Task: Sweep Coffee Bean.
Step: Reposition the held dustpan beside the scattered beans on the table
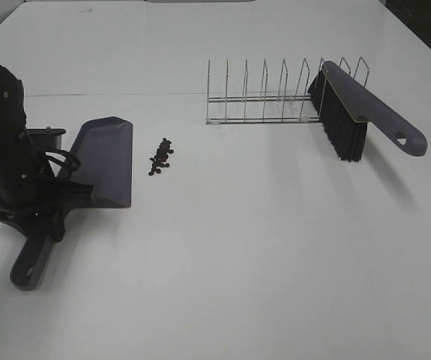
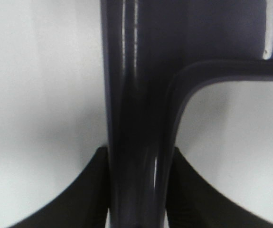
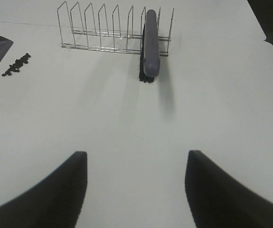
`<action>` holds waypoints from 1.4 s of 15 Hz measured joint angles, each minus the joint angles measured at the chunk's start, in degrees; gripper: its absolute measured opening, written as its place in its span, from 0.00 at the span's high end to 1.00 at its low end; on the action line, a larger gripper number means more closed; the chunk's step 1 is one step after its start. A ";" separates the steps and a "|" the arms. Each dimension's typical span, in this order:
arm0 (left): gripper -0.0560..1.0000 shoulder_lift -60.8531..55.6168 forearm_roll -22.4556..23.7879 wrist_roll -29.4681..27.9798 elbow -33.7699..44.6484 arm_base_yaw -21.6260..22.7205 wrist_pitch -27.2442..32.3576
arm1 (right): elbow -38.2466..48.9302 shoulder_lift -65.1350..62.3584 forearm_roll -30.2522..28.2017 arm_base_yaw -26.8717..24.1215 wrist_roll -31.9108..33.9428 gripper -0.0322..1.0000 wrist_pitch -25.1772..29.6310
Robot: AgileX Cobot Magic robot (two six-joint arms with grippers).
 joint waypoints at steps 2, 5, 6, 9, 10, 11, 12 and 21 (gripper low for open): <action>0.69 0.00 0.00 -0.23 0.00 0.00 0.17 | 0.00 0.00 0.00 0.00 0.00 0.48 0.00; 0.69 -1.03 0.00 -0.46 0.06 0.00 0.74 | 0.00 0.00 0.00 0.00 0.00 0.48 0.00; 0.69 -2.18 0.00 -0.46 0.06 0.00 1.43 | 0.00 0.00 0.00 0.00 0.00 0.48 0.00; 0.69 -6.70 1.55 -0.69 0.11 0.00 1.55 | 0.00 0.00 0.00 0.00 0.00 0.48 0.00; 0.69 -6.99 1.95 -0.69 0.11 0.00 1.55 | 0.00 0.00 0.00 0.00 0.00 0.48 0.00; 0.69 -6.99 2.18 -0.69 0.11 0.00 1.60 | 0.00 0.00 0.00 0.00 0.00 0.48 0.00; 0.69 -6.99 2.29 -0.69 0.17 0.00 1.66 | 0.00 0.00 0.00 0.00 0.00 0.48 0.00; 0.69 -6.99 2.35 -0.86 0.34 0.00 1.72 | 0.00 0.00 0.00 0.00 0.00 0.48 0.00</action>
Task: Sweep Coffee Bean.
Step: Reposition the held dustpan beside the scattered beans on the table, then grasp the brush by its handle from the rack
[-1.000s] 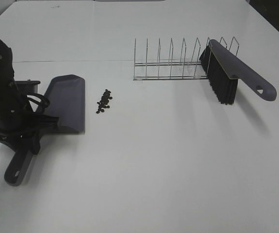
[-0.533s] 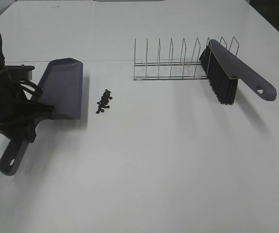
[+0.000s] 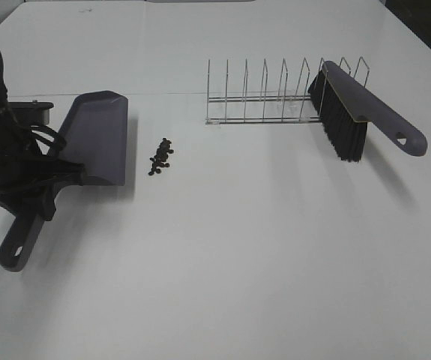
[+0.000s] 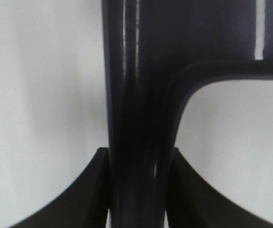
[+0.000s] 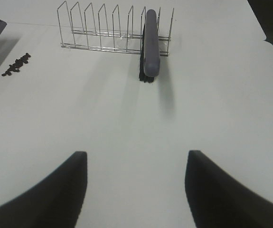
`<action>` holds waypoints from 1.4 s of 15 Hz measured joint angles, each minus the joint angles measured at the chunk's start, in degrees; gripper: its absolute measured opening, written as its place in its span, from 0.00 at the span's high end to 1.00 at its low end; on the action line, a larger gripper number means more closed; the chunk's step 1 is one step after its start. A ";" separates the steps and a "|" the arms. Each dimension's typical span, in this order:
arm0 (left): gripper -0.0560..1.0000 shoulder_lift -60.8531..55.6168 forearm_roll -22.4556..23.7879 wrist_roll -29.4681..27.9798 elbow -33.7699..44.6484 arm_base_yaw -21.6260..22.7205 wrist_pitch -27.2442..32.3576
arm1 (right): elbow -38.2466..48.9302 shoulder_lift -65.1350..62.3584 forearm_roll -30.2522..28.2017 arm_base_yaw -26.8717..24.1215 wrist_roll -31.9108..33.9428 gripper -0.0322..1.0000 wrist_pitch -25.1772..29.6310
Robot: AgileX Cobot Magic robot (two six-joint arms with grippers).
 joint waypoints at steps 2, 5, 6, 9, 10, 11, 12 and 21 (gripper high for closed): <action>0.69 0.00 0.11 0.00 0.00 0.00 0.00 | 0.00 0.00 0.06 0.00 0.00 0.48 0.00; 0.69 0.00 0.11 0.00 0.00 0.00 0.00 | 0.00 0.11 0.34 0.00 0.00 0.48 0.00; 0.69 0.00 0.11 0.00 0.00 0.00 0.00 | -0.06 2.23 0.34 0.00 0.00 0.48 -0.29; 0.69 0.00 0.11 0.46 0.00 0.00 0.00 | -1.66 13.12 1.32 0.00 0.00 0.48 -6.88; 0.69 0.00 0.11 0.69 0.00 0.00 0.00 | -2.23 16.90 1.43 0.00 0.00 0.48 -9.63; 0.69 0.00 0.11 0.74 0.00 0.00 0.00 | -3.15 21.43 1.49 0.00 0.00 0.48 -12.55; 0.69 0.00 0.11 0.86 0.00 0.00 0.00 | -4.18 25.61 1.49 0.00 0.00 0.48 -15.01; 0.69 0.00 0.11 1.32 0.00 0.00 0.00 | -31.17 68.93 5.04 0.00 -7.39 0.48 -22.57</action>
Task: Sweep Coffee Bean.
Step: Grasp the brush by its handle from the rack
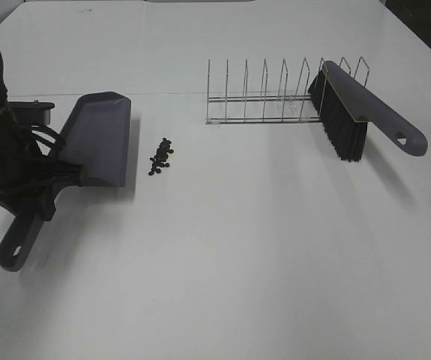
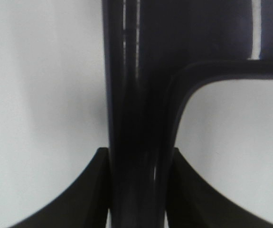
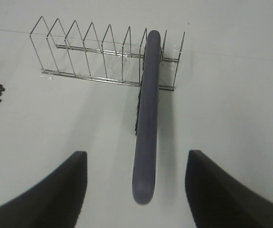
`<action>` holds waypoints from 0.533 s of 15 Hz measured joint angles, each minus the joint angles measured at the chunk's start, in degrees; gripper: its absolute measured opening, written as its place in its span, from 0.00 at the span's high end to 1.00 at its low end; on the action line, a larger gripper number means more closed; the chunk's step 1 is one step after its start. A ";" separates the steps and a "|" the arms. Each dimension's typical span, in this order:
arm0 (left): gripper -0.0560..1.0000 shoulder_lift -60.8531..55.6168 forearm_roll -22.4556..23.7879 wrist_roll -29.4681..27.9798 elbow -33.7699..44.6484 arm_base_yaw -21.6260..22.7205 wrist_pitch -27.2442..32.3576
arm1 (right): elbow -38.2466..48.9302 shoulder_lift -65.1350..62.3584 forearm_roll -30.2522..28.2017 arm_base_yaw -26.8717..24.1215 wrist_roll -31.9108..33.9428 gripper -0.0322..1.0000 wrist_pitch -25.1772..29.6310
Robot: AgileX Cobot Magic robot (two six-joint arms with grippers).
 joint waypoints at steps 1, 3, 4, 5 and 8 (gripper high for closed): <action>0.69 0.00 0.00 0.00 0.00 0.00 0.00 | -4.07 5.10 0.57 0.00 0.00 0.48 0.63; 0.69 0.00 0.00 0.00 0.00 0.00 0.00 | -9.80 12.26 0.86 0.00 0.00 0.48 3.15; 0.69 0.00 0.00 0.00 0.00 0.00 0.00 | -14.44 16.96 0.92 0.00 0.11 0.48 5.56; 0.69 0.00 0.00 0.00 0.00 0.00 0.00 | -19.25 21.72 0.92 0.00 0.40 0.48 7.96; 0.69 0.00 0.00 0.00 0.00 0.00 0.00 | -35.70 38.73 0.63 0.11 1.55 0.48 14.21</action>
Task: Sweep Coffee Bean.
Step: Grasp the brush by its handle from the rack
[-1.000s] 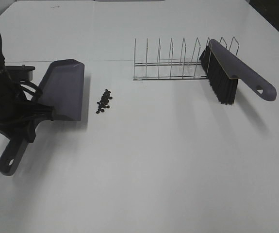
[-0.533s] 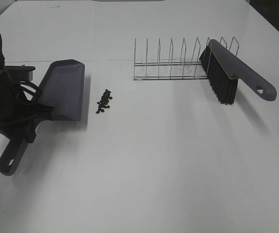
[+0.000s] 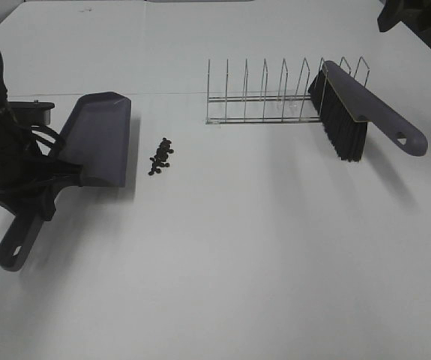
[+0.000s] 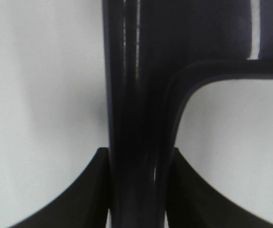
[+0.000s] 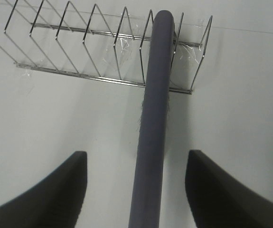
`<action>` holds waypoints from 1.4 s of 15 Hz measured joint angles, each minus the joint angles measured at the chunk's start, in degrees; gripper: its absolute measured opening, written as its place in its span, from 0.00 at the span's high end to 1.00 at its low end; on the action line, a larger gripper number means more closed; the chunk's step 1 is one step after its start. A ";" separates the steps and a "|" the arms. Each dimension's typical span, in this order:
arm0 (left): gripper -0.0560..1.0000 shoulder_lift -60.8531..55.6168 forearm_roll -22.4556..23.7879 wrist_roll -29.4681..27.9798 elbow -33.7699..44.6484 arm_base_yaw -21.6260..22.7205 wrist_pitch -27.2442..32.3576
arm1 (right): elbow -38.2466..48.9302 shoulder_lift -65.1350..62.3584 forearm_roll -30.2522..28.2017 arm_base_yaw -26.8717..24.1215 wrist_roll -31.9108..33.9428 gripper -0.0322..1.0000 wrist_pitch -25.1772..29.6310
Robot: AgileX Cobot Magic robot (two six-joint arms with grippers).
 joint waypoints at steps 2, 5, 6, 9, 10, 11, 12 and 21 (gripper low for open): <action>0.69 0.00 0.00 0.00 0.00 0.00 0.00 | -6.19 6.13 -3.61 1.32 0.34 0.48 1.03; 0.69 0.00 -0.06 0.00 0.00 0.00 -0.06 | -14.50 13.01 -8.19 4.70 2.41 0.48 4.24; 0.69 0.00 -0.06 0.00 0.00 0.00 -0.11 | -18.16 15.76 -9.11 5.56 4.58 0.48 6.47; 0.69 0.00 -0.06 0.00 0.00 0.00 -0.11 | -27.39 23.26 -10.49 5.84 7.62 0.48 11.80; 0.69 0.00 -0.06 0.00 0.00 0.00 -0.11 | -28.99 25.32 -11.06 5.79 7.79 0.48 12.78; 0.69 0.00 -0.06 0.00 0.00 0.00 -0.11 | -30.02 26.81 -11.80 5.79 7.96 0.48 13.01; 0.69 0.00 -0.06 0.00 0.00 0.00 -0.11 | -30.48 28.07 -12.15 5.79 8.02 0.48 13.06; 0.69 0.00 -0.06 0.06 0.00 0.00 -0.23 | -30.94 34.61 -13.64 5.79 9.45 0.48 7.79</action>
